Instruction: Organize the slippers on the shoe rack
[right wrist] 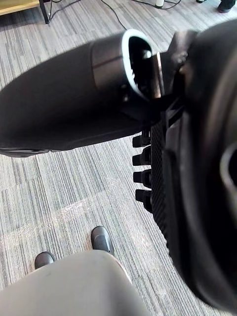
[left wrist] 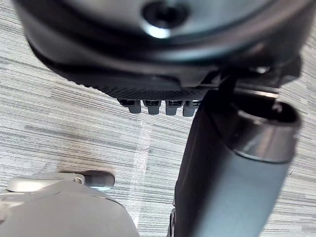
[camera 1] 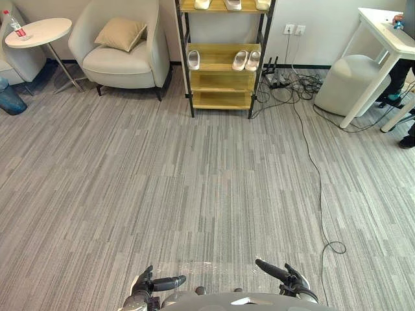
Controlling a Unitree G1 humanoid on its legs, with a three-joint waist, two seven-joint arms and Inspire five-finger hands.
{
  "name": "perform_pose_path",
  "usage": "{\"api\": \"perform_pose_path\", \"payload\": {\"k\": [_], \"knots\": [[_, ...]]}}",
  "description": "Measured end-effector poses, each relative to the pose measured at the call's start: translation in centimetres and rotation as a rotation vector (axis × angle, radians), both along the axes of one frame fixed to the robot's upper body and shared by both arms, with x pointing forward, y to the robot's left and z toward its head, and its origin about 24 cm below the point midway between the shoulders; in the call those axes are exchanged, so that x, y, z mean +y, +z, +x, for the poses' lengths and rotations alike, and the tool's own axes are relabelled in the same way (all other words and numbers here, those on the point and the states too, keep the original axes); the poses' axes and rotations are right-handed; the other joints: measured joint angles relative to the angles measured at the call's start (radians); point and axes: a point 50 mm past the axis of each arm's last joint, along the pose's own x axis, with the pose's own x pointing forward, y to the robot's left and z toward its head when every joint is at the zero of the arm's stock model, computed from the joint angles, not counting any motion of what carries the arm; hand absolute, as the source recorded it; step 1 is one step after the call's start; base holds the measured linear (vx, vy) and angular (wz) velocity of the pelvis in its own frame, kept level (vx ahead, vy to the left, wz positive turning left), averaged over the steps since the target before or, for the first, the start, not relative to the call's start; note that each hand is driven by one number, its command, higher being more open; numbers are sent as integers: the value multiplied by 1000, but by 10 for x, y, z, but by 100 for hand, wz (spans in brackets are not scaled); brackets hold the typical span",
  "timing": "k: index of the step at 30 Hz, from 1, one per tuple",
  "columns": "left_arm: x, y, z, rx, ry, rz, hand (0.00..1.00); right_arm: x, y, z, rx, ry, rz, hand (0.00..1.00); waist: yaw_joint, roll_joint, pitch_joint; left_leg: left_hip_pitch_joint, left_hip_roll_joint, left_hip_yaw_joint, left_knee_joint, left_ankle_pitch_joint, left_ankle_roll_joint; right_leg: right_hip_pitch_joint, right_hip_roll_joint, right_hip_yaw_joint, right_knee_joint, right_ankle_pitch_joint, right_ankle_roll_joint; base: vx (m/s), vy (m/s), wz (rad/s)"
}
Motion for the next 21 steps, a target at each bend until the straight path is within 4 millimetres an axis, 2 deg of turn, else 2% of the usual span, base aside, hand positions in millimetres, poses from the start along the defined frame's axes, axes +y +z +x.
{"api": "perform_pose_path", "payload": {"k": [10, 11, 14, 15, 16, 17, 18, 19, 20, 21], "knots": [[2, 1, 2, -2, -12, 8, 100, 2, 1, 4, -8, 43, 3, 100, -1, -8, -2, -29, 2, -1, 6, 0, 0, -20, 3, -3, -6, 2, 0, 0, -1, 1], [3, 1, 3, -5, -13, 10, 100, 3, 1, 4, -10, 42, 4, 100, -1, -10, 0, -45, 2, -2, 31, -15, 3, -21, 3, -6, -6, 2, 0, 10, -11, 7], [3, 1, 5, -9, -10, 12, 100, 3, 1, 5, -14, 41, 4, 100, -1, -8, 5, -119, 12, -1, 196, -106, -6, -18, 7, -10, -2, -10, -15, 7, 3, 1], [2, 2, 6, -16, -3, 8, 100, 1, 2, 7, -24, 41, -2, 100, -1, 1, 14, -153, 31, 4, 299, -159, -20, -16, 20, -10, 17, -36, -28, 1, 10, -5], [2, 2, 7, -27, 15, 5, 100, 1, 3, 9, -37, 41, -3, 100, 1, 5, 20, -186, 43, 9, 379, -183, -42, -16, 26, -10, 28, -53, -38, 0, 0, 0], [4, 4, 10, -48, 37, 6, 100, 4, 4, 10, -52, 33, 4, 100, 3, 1, 26, -255, 56, 15, 533, -193, -60, -16, 30, -9, 43, -71, -46, 0, 0, 0], [4, 6, 14, -73, 68, 0, 100, 3, 5, 9, -59, 27, 4, 100, 4, 2, 31, -308, 71, 32, 654, -186, -61, -16, 34, -4, 59, -85, -61, 84, 2, -13], [3, 7, 15, -101, 122, -14, 100, 2, 5, 8, -61, 13, 1, 100, 16, 9, 40, -382, 91, 44, 821, -140, -54, 2, 36, 5, 75, -102, -71, 120, 17, -24], [5, 8, 17, -113, 140, -15, 100, 2, 5, 6, -58, 11, -4, 100, 26, 2, 43, -417, 101, 54, 900, -132, -41, 10, 33, 14, 83, -113, -77, 188, 51, -27], [5, 10, 20, -133, 158, -16, 100, 1, 5, 7, -61, 10, -8, 100, 31, 7, 46, -455, 121, 62, 967, -158, -29, 20, 29, 25, 94, -133, -80, 172, 59, -19]]}}
